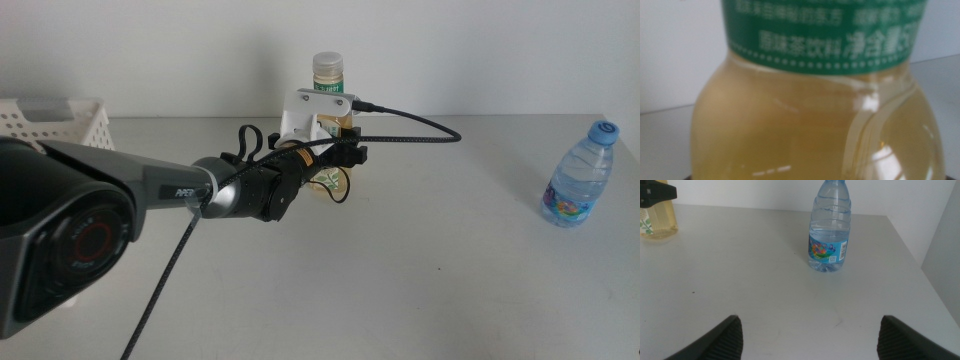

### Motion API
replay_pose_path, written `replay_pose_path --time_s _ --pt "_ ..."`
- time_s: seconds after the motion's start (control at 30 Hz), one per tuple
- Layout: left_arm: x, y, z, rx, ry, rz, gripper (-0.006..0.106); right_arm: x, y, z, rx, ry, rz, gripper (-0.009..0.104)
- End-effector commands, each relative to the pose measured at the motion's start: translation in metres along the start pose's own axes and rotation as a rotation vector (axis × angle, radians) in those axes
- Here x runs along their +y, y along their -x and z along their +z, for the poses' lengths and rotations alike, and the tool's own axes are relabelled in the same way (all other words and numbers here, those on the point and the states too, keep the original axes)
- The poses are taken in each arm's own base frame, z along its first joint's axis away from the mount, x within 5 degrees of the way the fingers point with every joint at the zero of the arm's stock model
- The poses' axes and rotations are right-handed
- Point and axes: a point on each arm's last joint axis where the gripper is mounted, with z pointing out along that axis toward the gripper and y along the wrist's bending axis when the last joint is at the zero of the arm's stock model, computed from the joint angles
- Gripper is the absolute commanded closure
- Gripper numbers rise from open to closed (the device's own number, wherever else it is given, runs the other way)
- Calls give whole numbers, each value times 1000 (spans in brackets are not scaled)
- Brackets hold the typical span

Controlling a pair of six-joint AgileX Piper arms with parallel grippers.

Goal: Use arms to grab the bottles and put them into the dustbin to the left of the table.

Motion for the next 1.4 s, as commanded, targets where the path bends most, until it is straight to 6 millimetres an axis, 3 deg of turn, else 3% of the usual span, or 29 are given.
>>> replay_pose_path --time_s 0.0,0.27,0.43,0.7,0.9,1.07,1.2,1.37 --pt "-13 70 -25 -149 -28 -25 102 -1 10 -3 -101 -15 -14 17" --pt "-12 138 -91 7 0 47 102 -1 10 -3 -101 -15 -14 17" --pt "6 175 -134 117 58 11 102 -1 10 -3 -101 -15 -14 17" --pt "70 213 -182 452 233 -46 102 -1 10 -3 -101 -15 -14 17" --pt "113 249 -225 578 320 -5 102 -1 10 -3 -101 -15 -14 17" --pt "157 256 -256 624 438 -79 102 -1 10 -3 -101 -15 -14 17" --pt "197 242 -277 727 522 -181 102 -1 10 -3 -101 -15 -14 17" --pt "227 220 -275 836 546 -257 102 -1 10 -3 -101 -15 -14 17"
